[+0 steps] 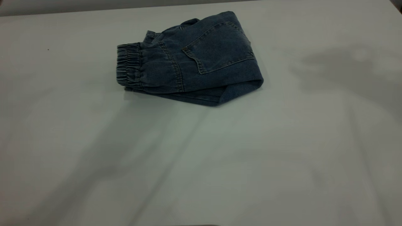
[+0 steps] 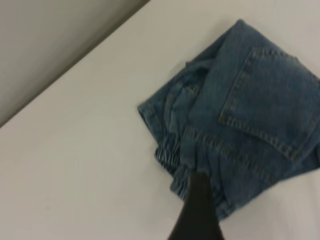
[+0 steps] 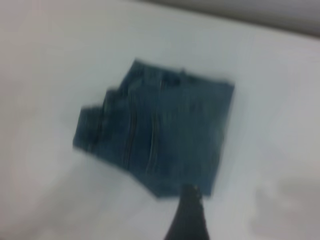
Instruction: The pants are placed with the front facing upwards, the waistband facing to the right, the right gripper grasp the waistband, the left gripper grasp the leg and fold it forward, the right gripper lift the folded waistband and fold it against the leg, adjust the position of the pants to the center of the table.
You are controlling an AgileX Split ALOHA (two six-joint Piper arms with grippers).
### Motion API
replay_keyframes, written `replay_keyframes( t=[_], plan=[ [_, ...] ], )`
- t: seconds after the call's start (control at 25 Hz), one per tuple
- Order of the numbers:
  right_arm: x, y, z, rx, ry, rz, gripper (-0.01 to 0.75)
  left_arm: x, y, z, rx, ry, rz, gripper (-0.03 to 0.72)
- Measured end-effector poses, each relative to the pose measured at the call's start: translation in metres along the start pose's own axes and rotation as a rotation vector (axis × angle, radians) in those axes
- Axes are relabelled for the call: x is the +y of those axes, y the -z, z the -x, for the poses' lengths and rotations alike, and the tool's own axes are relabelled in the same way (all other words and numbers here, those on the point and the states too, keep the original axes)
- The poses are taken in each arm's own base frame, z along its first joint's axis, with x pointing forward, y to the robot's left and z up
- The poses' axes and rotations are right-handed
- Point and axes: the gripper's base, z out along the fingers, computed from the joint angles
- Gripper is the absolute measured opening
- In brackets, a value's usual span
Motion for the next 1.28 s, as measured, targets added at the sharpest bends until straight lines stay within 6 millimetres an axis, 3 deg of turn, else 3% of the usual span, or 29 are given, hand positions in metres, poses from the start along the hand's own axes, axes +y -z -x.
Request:
replay_keyframes(
  t=[0.44,0.56,0.88,1.04,1.28],
  plan=[
    [0.04,0.072,-0.113,0.015,0.05,0.002,0.482,-0.005,0.05,-0.071,0.099,0.005,-0.007,0.548],
    [0.048,0.082,-0.149,0.018,0.047,0.006,0.482,-0.008,0.061,-0.089,0.114,0.033,-0.011,0.548],
    [0.068,0.114,-0.243,-0.082,0.096,-0.012,0.482,-0.018,0.093,-0.105,0.058,0.157,-0.121,0.548],
    [0.069,0.124,-0.281,-0.139,0.096,-0.081,0.482,-0.024,0.095,-0.122,0.086,0.188,-0.163,0.548],
    [0.055,0.13,-0.321,-0.198,-0.009,-0.281,0.512,-0.034,0.094,-0.173,0.175,0.183,-0.17,0.548]
  ],
)
